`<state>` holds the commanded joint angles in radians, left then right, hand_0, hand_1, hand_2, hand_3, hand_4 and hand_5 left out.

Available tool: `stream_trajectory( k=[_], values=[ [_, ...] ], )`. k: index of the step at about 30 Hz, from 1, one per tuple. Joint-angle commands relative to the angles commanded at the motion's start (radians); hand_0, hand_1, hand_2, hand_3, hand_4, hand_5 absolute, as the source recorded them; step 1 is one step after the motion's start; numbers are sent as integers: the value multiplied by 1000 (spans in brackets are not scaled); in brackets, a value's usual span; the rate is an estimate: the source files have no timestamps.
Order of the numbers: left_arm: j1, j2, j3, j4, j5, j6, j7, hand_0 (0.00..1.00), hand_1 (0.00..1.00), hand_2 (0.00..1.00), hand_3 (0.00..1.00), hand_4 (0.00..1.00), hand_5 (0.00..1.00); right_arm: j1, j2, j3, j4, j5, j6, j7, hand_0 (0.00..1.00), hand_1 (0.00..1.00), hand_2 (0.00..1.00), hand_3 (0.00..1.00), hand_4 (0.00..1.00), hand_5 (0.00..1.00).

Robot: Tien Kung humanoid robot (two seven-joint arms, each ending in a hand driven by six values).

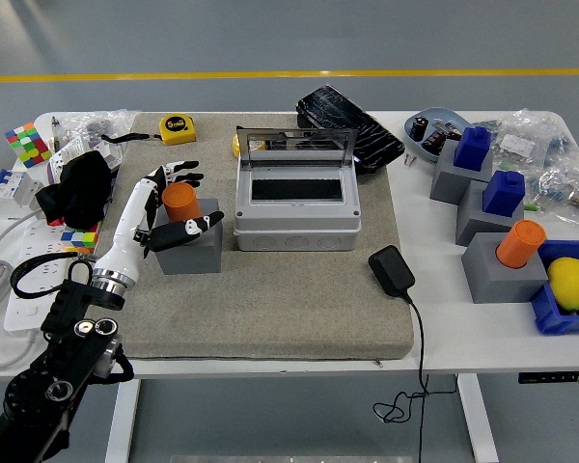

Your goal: Fetch the battery,place it into the box,close the lid of the box

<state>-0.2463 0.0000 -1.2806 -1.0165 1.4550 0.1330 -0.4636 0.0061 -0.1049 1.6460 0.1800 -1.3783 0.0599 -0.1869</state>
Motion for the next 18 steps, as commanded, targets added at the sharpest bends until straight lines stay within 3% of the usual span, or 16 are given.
stream_trajectory(
  k=[4,5,10,11,16,17,18],
  values=[
    [-12,0,9,19,-14,4,-17,687,691,689,762,998,50,2,-1,-2,0,2,0,0,744,712,722,716,998,546],
    [-18,0,14,29,-21,5,-24,552,595,533,721,998,2,2,-1,-2,0,3,0,0,745,712,721,716,998,546],
    [-35,0,27,62,-60,9,-51,552,595,533,721,998,2,4,-1,-7,0,7,0,1,745,712,721,716,998,546],
    [-37,0,29,66,-66,9,-54,451,485,461,602,950,2,4,-1,-7,0,7,0,1,744,712,721,717,998,546],
    [-48,0,36,82,-100,7,-72,451,485,461,602,950,2,4,-1,-8,0,6,0,0,744,712,721,717,998,546],
    [-49,0,37,83,-106,7,-74,323,379,388,491,857,2,4,-1,-8,0,5,0,0,744,712,721,716,998,547],
    [-51,0,38,85,-111,7,-77,323,379,388,491,857,2,4,-1,-8,0,5,0,0,744,712,721,716,998,547]
  ],
)
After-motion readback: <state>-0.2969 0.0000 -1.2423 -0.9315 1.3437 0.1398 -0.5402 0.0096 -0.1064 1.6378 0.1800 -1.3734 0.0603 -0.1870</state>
